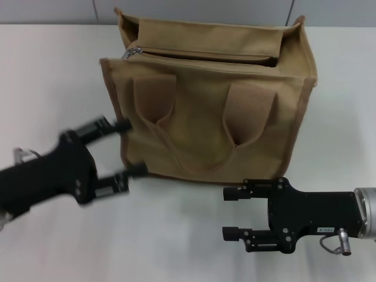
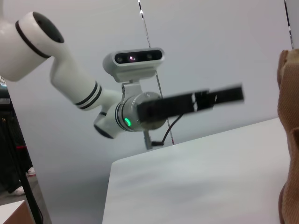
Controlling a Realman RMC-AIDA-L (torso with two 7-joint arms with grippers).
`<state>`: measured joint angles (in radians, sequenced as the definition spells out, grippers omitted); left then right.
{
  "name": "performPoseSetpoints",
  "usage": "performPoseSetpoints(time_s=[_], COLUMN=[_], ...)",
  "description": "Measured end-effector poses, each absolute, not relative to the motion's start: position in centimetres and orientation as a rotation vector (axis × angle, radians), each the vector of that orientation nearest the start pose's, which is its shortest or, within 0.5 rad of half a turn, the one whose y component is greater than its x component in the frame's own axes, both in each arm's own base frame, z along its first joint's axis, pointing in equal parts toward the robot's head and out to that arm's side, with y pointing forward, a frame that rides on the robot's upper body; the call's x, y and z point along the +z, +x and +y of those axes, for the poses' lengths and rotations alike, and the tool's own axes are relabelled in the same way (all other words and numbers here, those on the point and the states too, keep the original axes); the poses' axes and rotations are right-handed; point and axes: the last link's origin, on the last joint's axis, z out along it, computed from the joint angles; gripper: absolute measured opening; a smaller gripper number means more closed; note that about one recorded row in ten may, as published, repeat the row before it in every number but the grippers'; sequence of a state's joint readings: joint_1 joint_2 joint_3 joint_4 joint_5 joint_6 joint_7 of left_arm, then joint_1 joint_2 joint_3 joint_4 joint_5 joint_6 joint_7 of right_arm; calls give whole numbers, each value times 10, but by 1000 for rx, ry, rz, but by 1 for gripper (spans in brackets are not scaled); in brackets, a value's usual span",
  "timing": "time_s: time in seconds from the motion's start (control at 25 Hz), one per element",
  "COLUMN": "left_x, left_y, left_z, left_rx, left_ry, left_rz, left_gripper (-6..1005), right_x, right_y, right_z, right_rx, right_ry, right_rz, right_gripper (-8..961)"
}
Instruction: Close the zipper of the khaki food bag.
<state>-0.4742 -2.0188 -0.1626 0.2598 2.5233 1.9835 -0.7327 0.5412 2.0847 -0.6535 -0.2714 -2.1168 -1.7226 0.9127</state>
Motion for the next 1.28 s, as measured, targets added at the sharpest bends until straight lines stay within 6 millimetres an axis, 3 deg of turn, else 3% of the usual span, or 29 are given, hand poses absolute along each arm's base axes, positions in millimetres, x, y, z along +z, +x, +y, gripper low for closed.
performPoseSetpoints(time_s=[0.36, 0.72, 0.92, 1.28], left_x=[30, 27, 20, 16], left_y=[-299, -324, -320, -307], left_z=[255, 295, 309, 328], left_rx=[-1237, -880, -794, -749], left_ry=[-2047, -2085, -2192, -2224], left_rz=[-246, -283, -245, -158], left_gripper=[802, 795, 791, 785], right_x=[-63, -63, -63, -61], right_y=[261, 261, 261, 261], right_z=[253, 253, 253, 253], right_rx=[963, 963, 963, 976], right_ry=[-2982, -2982, -2981, -2974], right_rz=[354, 355, 355, 355], right_gripper=[685, 685, 685, 685])
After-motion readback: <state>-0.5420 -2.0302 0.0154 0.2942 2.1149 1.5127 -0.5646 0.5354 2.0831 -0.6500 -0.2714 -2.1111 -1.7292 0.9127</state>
